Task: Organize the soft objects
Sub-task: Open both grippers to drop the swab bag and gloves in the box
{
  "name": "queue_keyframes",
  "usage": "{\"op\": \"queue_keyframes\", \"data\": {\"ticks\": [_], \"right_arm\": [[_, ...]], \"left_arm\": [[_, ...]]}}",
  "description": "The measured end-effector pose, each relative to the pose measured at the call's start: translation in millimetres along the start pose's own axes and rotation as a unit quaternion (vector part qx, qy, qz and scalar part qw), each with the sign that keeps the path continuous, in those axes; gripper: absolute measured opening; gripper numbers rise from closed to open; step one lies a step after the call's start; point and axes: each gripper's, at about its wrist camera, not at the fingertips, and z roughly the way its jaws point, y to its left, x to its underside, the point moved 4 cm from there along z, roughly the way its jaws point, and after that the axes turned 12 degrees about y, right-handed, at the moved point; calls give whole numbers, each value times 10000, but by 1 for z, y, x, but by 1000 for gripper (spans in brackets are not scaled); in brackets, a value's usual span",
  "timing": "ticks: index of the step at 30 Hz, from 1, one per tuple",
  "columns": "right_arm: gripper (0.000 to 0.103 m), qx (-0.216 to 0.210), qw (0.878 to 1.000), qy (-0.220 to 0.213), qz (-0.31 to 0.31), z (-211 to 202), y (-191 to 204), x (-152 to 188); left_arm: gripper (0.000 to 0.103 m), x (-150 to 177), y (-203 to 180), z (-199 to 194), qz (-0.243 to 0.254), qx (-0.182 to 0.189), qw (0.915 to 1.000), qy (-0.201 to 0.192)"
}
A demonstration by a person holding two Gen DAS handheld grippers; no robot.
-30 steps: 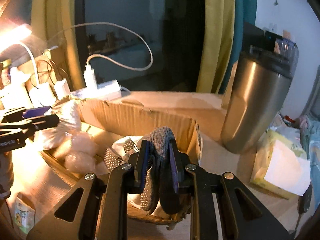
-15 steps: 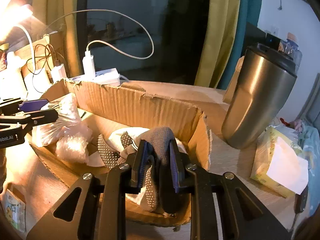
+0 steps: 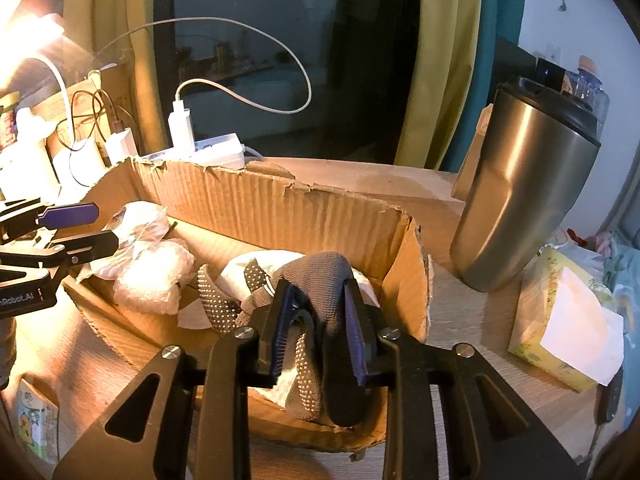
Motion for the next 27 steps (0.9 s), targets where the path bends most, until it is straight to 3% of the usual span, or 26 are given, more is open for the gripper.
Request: {"op": "queue_keyframes", "data": {"ticks": [2, 6, 15, 27], "right_arm": [[41, -134, 9999, -8, -5, -1, 1, 0], [66, -303, 9995, -31, -118, -4, 9, 1], [70, -462, 9988, -135, 7, -18, 12, 8], [70, -477, 9970, -585, 190, -70, 14, 17]], "left_arm": [[67, 2, 0, -6, 9, 1, 10000, -58], [68, 6, 0, -21, -24, 54, 9998, -177], [68, 11, -2, -49, -46, 29, 9993, -358], [69, 22, -11, -99, -71, 173, 9970, -749]]}}
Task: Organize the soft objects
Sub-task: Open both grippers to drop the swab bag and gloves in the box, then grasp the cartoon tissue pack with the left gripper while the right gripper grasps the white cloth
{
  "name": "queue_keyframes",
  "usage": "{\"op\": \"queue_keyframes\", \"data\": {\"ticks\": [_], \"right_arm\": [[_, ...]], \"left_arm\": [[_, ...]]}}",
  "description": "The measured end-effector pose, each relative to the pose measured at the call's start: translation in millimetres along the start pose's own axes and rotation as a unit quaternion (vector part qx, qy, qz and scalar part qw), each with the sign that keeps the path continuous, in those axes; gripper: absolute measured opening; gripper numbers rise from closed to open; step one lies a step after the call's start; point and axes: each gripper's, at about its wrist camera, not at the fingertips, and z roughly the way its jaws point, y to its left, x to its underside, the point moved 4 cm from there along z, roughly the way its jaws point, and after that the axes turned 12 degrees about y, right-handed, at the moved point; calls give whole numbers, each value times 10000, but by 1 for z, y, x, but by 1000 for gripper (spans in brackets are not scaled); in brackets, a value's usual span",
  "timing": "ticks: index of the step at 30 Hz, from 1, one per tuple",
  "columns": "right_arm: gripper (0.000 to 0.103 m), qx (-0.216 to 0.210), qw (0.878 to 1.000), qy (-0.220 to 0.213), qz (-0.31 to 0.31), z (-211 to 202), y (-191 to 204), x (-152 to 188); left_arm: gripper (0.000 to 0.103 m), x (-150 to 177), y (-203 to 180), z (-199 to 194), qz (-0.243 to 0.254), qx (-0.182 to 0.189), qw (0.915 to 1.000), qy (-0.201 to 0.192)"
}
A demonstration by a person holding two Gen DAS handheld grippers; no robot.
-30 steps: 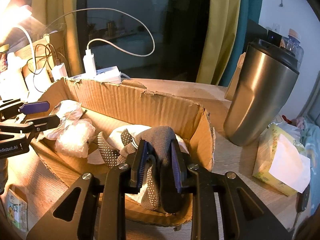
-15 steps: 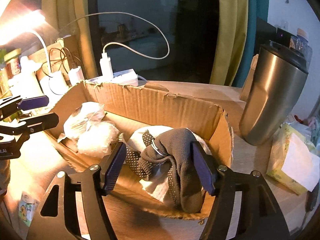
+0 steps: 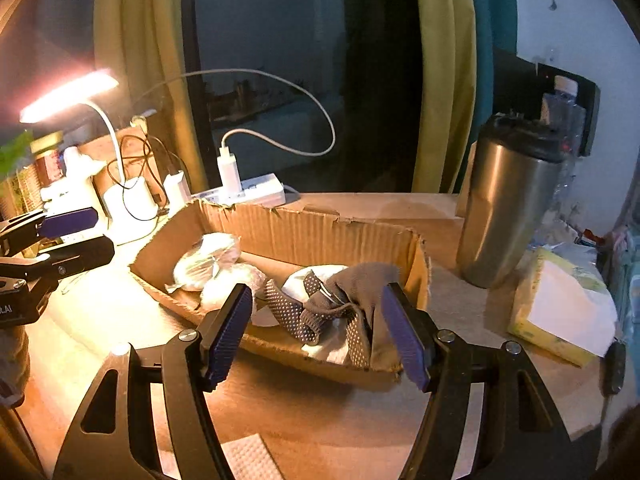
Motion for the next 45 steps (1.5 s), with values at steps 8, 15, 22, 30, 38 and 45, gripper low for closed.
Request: {"op": "queue_keyframes", "data": {"ticks": [8, 15, 22, 30, 38, 45], "right_arm": [[71, -39, 9996, -279, 15, -37, 8, 8], [71, -15, 9989, -430, -182, -61, 29, 22], [71, -59, 9987, -432, -256, -74, 44, 35], [71, -181, 9989, -346, -241, -82, 55, 52], [71, -241, 9994, -167, -184, -79, 58, 72], [71, -333, 9992, 145, -138, -62, 57, 92]], "left_arm": [[81, 10, 4, -30, -204, 146, 9994, -236], [81, 28, -1, -44, -151, 162, 9993, -305], [81, 44, -8, -50, -154, 291, 9990, -291], [81, 70, -13, -57, -190, 413, 9984, -322], [82, 86, -15, -56, -204, 502, 9983, -227], [82, 102, -13, -44, -217, 515, 9984, 0]]}}
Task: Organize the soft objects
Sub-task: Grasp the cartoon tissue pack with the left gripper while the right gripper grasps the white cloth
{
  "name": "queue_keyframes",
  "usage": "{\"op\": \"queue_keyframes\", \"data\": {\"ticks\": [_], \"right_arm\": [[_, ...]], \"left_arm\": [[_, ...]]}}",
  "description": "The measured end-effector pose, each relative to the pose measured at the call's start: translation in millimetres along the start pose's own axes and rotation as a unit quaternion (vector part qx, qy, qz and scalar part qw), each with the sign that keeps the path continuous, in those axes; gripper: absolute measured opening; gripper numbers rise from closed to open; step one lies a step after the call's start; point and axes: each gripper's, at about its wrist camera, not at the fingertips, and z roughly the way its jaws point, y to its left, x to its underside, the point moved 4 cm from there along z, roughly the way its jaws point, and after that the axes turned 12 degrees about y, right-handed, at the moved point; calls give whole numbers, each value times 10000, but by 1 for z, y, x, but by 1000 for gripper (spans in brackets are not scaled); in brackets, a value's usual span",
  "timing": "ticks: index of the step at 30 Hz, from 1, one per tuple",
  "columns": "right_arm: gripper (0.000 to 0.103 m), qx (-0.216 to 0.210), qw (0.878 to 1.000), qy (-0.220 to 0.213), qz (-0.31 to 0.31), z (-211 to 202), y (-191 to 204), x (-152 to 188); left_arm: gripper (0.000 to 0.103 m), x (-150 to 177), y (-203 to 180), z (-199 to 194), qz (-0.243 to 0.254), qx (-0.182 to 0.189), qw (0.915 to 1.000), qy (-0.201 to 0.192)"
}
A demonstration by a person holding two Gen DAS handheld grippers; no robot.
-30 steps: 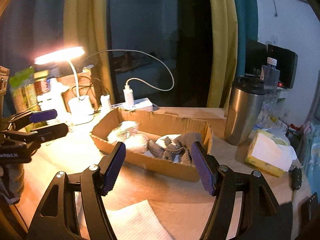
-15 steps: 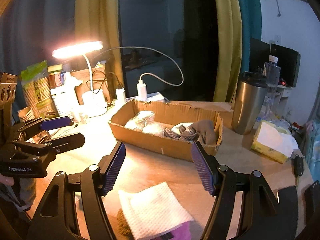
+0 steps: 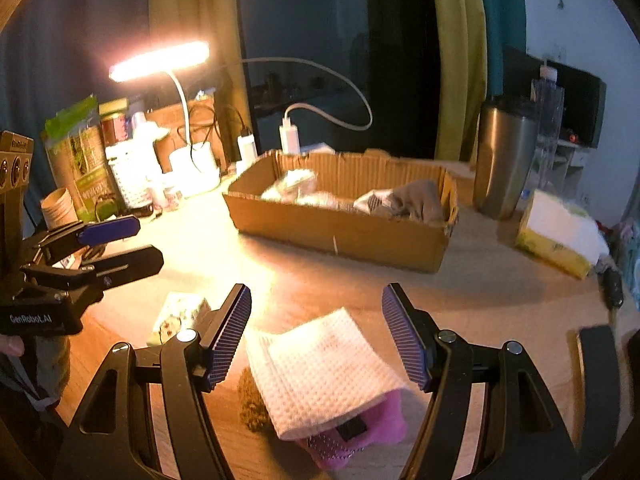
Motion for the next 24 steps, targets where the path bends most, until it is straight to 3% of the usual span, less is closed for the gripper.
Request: {"op": "queue_keyframes", "data": {"ticks": [16, 24], "right_arm": [[71, -305, 9977, 562, 211, 33, -6, 29], [71, -461, 9964, 635, 308, 39, -10, 34]], "left_arm": [[82, 40, 7, 43, 11, -87, 9966, 817], [82, 49, 10, 62, -26, -60, 9927, 1205]]}}
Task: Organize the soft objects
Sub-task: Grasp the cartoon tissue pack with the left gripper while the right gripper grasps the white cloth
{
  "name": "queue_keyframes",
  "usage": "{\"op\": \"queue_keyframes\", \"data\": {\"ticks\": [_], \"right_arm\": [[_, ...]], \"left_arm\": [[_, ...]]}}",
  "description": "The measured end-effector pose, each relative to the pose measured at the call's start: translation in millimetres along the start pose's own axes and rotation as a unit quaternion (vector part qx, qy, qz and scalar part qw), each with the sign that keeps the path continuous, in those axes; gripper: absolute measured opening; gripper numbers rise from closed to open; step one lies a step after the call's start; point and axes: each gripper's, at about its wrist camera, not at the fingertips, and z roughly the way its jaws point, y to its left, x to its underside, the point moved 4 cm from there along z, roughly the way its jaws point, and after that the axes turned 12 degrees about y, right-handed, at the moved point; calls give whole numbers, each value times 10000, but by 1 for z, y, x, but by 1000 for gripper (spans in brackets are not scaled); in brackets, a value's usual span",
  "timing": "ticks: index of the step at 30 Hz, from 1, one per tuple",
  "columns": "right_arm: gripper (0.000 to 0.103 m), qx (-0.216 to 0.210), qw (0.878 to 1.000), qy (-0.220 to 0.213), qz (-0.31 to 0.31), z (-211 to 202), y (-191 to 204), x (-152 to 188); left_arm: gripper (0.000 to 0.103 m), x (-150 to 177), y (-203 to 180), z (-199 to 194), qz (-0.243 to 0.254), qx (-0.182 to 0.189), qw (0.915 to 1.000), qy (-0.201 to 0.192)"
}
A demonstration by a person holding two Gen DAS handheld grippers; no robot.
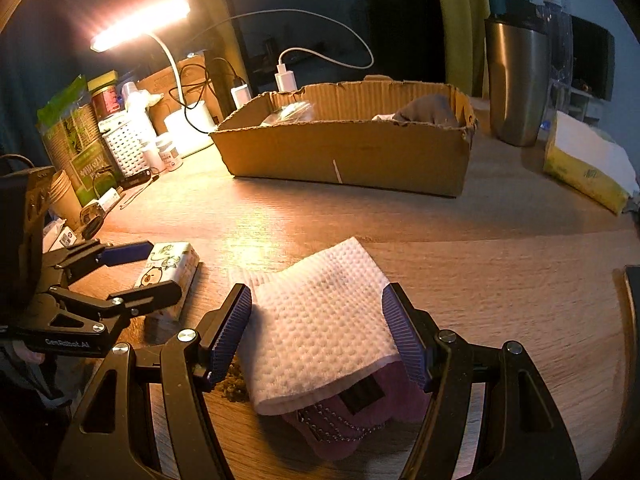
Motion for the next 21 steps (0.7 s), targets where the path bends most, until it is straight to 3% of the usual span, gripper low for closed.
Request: {"op": "queue_keyframes", "data": {"ticks": [6, 10, 15, 18, 21], "right_arm": [[68, -81, 9999, 41, -114, 3, 4, 0], [50, -179, 9996, 51, -219, 5, 7, -1], [40, -178, 9996, -87, -184, 0, 4, -2], [39, -147, 9997, -151, -155, -3, 2, -3], [29, -107, 9994, -257, -198, -8, 2, -7]], "left_arm": [[82, -2, 0, 5, 7, 75, 9999, 148], [82, -2, -3, 6, 95, 14, 9998, 181], [80, -2, -7, 7, 203, 33, 9996, 201], [64, -2, -7, 6, 221, 132, 9995, 179], [53, -3, -7, 5, 269, 116, 9995, 155]]}}
